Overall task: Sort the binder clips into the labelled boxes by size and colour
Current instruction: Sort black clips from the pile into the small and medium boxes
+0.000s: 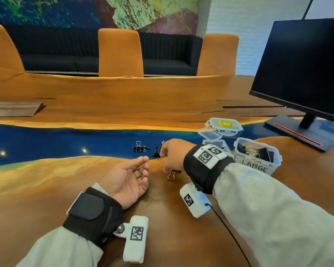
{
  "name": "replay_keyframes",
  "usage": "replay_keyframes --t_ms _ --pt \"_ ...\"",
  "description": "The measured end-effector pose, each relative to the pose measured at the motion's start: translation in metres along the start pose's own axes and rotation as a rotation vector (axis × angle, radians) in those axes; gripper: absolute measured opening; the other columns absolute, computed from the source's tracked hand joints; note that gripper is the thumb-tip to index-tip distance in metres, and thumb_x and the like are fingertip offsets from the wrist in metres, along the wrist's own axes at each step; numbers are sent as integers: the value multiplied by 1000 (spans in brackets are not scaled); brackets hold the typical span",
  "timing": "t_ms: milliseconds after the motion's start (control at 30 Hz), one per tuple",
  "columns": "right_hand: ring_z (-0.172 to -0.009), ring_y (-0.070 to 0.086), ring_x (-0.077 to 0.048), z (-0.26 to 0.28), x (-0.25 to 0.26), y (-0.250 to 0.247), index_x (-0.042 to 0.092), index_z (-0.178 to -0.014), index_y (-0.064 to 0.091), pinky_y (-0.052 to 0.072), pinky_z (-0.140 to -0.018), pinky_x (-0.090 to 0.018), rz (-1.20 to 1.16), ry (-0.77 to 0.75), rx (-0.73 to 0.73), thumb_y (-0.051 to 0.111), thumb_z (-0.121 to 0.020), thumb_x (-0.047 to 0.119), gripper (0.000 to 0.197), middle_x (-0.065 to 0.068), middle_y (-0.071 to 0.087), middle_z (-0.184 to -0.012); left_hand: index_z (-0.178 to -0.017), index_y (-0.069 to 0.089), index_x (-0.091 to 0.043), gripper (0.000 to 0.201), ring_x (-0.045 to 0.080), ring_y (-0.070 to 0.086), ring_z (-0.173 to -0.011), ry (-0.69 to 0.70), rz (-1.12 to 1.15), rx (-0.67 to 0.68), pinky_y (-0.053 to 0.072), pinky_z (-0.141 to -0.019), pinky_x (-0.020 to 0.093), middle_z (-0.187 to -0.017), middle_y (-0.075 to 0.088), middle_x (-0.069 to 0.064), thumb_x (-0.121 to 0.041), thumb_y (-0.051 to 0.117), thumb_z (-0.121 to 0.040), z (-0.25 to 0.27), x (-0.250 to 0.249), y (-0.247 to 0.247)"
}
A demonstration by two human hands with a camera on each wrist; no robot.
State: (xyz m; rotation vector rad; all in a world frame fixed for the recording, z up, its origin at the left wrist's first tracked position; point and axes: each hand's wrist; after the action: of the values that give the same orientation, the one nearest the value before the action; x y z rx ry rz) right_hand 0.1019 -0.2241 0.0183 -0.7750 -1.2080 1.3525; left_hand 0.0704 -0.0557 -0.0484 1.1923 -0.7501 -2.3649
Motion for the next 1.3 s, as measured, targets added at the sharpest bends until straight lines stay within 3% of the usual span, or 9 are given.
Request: replay_keyframes --t_ms 133,233,333,500,700,800,1067,1200,1300 --pt "-99 66 -23 -7 -3 6 16 -109 70 57 -90 -38 1 58 -20 64 -88 12 22 -4 69 -111 -109 73 -12 32 16 63 -73 -6 14 3 56 -55 25 -85 65 5 -22 70 -79 0 2 3" --pt "-99 63 -20 -2 -7 2 21 -105 69 55 -90 -35 -133 66 -84 59 -89 9 22 2 66 -107 -116 72 -7 41 23 69 -95 19 39 14 61 -74 32 -99 69 13 -20 70 -77 0 7 7" --pt "-85 63 -16 9 -12 7 25 -93 65 57 -83 -34 -383 23 -297 57 -87 9 19 5 65 -91 -121 71 -9 46 30 64 -116 68 -7 58 51 -100 39 -121 68 20 -19 72 -77 2 11 12" --pt "-71 66 -11 38 -16 30 21 -88 65 58 -73 -28 -857 -77 -512 71 -81 4 19 -1 69 -78 -133 62 -7 51 36 57 -130 86 -89 209 44 -107 42 -132 64 22 -11 73 -83 8 19 16" --pt "-74 66 -8 43 -28 49 16 -91 71 55 -69 -21 -1087 -153 -612 77 -84 16 9 -1 71 -81 -124 70 -7 37 29 70 -106 78 -147 279 59 -79 27 -123 69 22 -8 65 -87 10 15 16" --pt "-80 71 -18 42 -30 51 19 -87 74 59 -65 -28 -1087 -137 -468 66 -93 33 17 -3 73 -82 -116 75 -10 32 24 74 -90 86 -138 284 62 -67 24 -119 71 22 -14 65 -86 7 13 14" --pt "-71 69 -17 44 -25 48 12 -88 73 55 -56 -28 -1366 -143 -332 58 -98 27 23 -6 74 -80 -122 71 -7 50 24 77 -77 119 -89 334 61 -56 26 -111 72 24 -16 83 -74 -2 12 7" --pt "-67 65 -8 45 -26 49 12 -86 72 52 -56 -25 -1438 -171 -314 55 -99 27 25 -1 72 -76 -104 78 -13 28 22 75 -66 134 -44 304 60 -52 26 -85 70 16 -7 60 -84 3 12 13" --pt "-71 64 -14 44 -28 52 16 -80 73 52 -57 -29 -1362 -184 -392 57 -99 28 27 -8 71 -79 -123 68 -12 37 20 72 -70 118 -54 265 60 -55 25 -89 68 14 -14 59 -87 5 13 18"
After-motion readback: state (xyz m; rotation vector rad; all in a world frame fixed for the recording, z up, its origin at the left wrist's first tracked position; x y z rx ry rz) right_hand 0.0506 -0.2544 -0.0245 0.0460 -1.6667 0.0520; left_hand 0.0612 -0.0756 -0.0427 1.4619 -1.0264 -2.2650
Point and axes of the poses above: each hand's wrist, its own z-axis away from the middle knuckle, its own y-axis out of the palm, x = y × z
